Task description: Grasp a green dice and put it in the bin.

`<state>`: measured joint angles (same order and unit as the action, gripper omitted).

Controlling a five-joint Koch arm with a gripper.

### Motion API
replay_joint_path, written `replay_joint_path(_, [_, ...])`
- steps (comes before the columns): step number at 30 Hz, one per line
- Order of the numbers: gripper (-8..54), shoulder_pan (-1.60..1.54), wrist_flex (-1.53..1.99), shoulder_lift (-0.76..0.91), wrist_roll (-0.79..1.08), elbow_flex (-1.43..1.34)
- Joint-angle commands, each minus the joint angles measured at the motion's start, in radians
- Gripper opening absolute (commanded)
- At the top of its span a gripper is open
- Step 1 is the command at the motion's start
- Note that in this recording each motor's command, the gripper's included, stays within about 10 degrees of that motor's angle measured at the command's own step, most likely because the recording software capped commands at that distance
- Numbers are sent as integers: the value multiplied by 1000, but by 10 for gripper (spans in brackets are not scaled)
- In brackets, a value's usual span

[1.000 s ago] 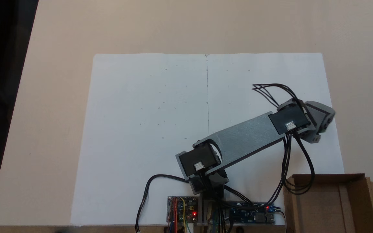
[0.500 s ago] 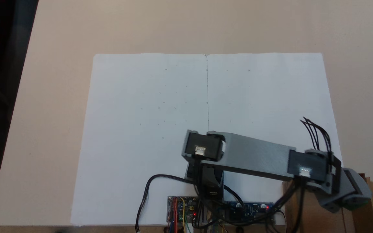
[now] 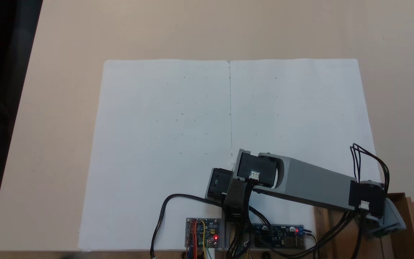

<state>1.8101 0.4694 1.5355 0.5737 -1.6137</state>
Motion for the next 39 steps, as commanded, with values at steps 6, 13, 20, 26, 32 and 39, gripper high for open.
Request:
replay_joint_path(6, [121,12,-40,-9,17,6])
replay_joint_path(13, [406,31,-35,-5,8,-60])
replay_joint_path(20, [447,32,-35,89,-25,-67])
replay_joint_path(26, [438,-28,-48,227,-187,-52])
replay_joint_path(32, [427,-296,-98,313,-383,8])
replay_joint_path(39, [429,-727,-115,325,-523,8])
